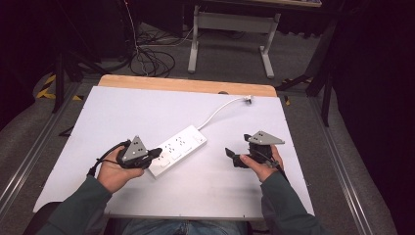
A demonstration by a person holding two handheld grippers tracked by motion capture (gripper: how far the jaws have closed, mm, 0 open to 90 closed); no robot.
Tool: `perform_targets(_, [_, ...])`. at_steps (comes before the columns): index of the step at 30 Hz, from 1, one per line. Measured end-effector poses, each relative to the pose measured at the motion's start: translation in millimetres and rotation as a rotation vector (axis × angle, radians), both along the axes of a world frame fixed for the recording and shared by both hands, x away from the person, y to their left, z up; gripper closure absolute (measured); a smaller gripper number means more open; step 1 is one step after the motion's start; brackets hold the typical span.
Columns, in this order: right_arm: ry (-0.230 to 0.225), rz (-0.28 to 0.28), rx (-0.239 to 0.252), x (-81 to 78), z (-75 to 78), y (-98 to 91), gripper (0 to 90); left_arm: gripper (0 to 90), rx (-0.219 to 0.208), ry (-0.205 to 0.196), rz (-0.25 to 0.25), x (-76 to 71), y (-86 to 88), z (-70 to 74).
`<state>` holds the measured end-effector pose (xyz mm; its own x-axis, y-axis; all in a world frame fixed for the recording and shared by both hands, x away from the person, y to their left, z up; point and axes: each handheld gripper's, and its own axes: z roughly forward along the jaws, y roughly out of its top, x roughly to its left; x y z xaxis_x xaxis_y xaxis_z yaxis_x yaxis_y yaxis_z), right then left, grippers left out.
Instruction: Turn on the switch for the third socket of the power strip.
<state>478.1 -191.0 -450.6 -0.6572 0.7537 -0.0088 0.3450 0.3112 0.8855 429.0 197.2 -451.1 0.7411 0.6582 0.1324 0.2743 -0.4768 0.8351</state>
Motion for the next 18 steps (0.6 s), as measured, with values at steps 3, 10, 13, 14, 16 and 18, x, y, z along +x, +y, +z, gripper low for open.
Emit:
perform_targets(3, [0.0, 0.003, -0.004, 0.2, -0.3, 0.1, 10.8, 90.0, 0.008, 0.006, -0.011, 0.6, -1.7, -0.8])
perform_targets(10, [0.001, 0.0, 0.0, -0.1, -0.1, 0.2, 10.8, 90.0, 0.022, 0.024, -0.03, 2.4, -10.8, -4.8])
perform_targets(13, [0.001, 0.001, 0.001, 0.2, -0.2, 0.0, 10.8, 90.0, 0.037, 0.032, -0.038, 3.4, -15.5, -7.4])
perform_targets(14, [0.001, 0.002, 0.001, 0.1, -0.1, 0.0, 10.8, 90.0, 0.043, 0.033, -0.04, 3.6, -16.5, -8.1])
perform_targets(16, [0.001, 0.003, 0.002, 0.0, -0.1, 0.0, 10.8, 90.0, 0.046, 0.041, -0.042, 4.7, -18.1, -9.8])
perform_targets(18, [0.002, 0.002, 0.002, 0.2, -0.1, -0.2, 10.8, 90.0, 0.05, 0.044, -0.043, 5.0, -18.7, -10.4])
